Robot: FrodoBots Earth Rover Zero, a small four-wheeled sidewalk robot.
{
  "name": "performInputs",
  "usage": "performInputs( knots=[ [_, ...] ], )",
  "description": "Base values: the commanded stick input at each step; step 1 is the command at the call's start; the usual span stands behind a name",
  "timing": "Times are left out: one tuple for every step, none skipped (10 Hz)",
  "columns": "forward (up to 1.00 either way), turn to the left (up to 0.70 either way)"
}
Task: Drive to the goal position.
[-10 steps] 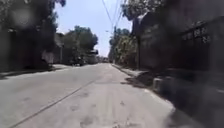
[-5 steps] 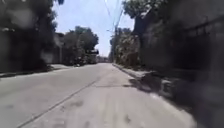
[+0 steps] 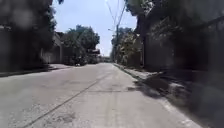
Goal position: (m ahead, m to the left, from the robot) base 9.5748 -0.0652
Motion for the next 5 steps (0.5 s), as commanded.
performInputs(
  knots=[
    [0.85, 0.00],
    [0.85, 0.00],
    [0.85, 0.00],
    [0.85, 0.00],
    [0.85, 0.00]
  ],
)
